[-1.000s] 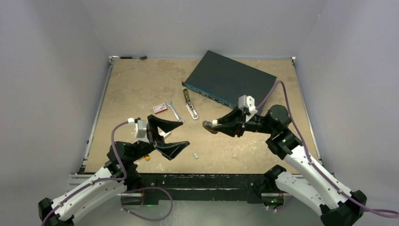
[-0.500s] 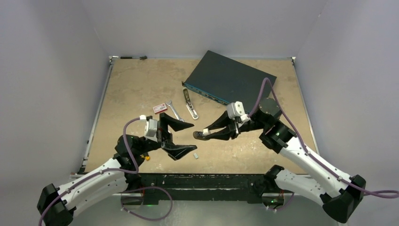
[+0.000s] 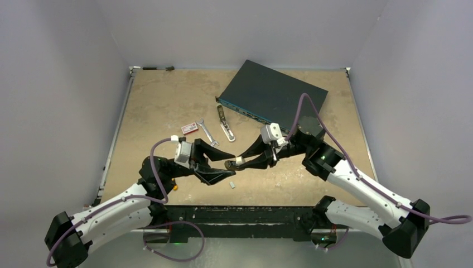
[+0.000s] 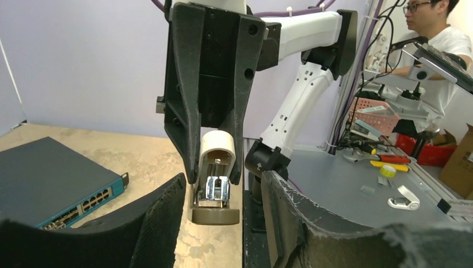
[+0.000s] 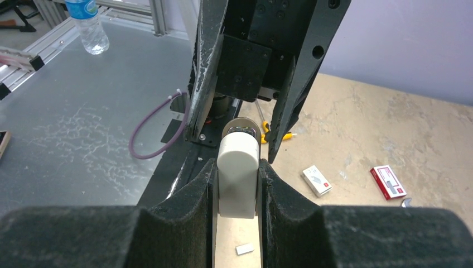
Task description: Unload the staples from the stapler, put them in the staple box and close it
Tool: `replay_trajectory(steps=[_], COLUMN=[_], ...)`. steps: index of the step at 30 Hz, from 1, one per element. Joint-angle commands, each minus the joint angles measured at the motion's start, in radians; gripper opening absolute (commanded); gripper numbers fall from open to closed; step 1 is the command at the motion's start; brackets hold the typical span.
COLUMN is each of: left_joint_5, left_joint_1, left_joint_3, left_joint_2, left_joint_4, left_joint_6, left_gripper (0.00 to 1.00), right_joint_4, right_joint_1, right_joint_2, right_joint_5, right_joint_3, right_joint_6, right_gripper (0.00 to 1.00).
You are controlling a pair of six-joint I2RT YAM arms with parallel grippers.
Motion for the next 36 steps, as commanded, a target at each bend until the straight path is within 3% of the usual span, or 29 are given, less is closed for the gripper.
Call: replay_trajectory(steps=[1, 7, 13, 16, 25, 30, 36], left_joint_5=[0.054, 0.053, 0.059, 0.06, -0.001, -0.096, -0.115], left_joint_1=[-0.003, -0.004, -0.003, -0.003, -0.004, -0.002, -0.004], left_joint_3=[0.036, 0.028, 0.037, 0.039, 0.001, -0.079, -0.137], left_joint_2=[0.011, 0.004, 0.014, 0.023, -0.009, -0.043, -0.021], left_joint_4=[0.047, 0.034, 0.017, 0.012, 0.049, 0.185, 0.306], left_joint_6=[-0.006, -0.013, -0.008, -0.012, -0.023, -0.096, -0.167], left_gripper=[0.51, 0.48, 0.13, 0.0, 0.0, 0.0, 0.0], right_joint_4=[0.027, 0.049, 0.065, 0.083, 0.287, 0.511, 0.805], right_joint_1=[0.007, 0.008, 0.009, 0.009, 0.009, 0.009, 0.009], right_joint_2=[-0.017, -0.037, -0.048, -0.069, -0.203, -0.259, -0.277], right_joint_5=[0.006, 0.008, 0.015, 0.029, 0.219, 0.335, 0.434], right_joint_3=[0.054, 0.043, 0.03, 0.019, -0.099, -0.209, -0.312], right_joint_6=[-0.013, -0.003, 0.005, 0.009, 0.14, 0.321, 0.479], right_gripper=[0.0, 0.0, 0.0, 0.0, 0.0, 0.0, 0.0])
